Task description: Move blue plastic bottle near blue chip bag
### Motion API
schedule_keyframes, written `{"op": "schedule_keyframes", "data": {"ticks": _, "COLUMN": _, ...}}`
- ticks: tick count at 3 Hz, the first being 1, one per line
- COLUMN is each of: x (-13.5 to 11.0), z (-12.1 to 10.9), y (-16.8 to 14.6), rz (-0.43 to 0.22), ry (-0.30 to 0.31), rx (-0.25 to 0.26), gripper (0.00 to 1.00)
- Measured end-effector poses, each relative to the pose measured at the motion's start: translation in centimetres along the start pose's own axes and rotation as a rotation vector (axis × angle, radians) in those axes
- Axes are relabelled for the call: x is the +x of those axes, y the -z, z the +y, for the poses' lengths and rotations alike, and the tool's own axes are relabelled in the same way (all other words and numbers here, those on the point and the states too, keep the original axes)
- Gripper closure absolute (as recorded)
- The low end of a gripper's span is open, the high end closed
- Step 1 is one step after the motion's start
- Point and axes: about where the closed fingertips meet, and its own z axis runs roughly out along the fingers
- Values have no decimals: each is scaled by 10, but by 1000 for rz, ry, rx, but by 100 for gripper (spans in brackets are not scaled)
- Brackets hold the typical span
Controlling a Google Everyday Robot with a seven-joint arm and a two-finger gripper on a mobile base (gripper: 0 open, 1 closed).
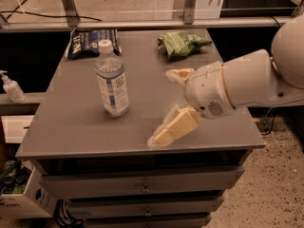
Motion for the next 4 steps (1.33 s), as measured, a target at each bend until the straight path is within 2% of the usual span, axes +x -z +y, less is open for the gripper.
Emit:
{"op": "schedule_keyframes", "data": {"ticks": 1, "x": -12, "z": -15, "y": -36, "rz": -62, "ry": 39, "rx": 16, "gripper": 0}}
{"op": "schedule_keyframes", "data": {"ticks": 2, "x": -13, "z": -31, "y": -69, "rz": -98, "ry": 63, "rx": 38, "gripper": 0}}
{"op": "schedule_keyframes", "data": {"ticks": 4, "x": -23, "z": -56, "y": -109, "rz": -207, "ry": 37, "rx": 85, "gripper": 0}}
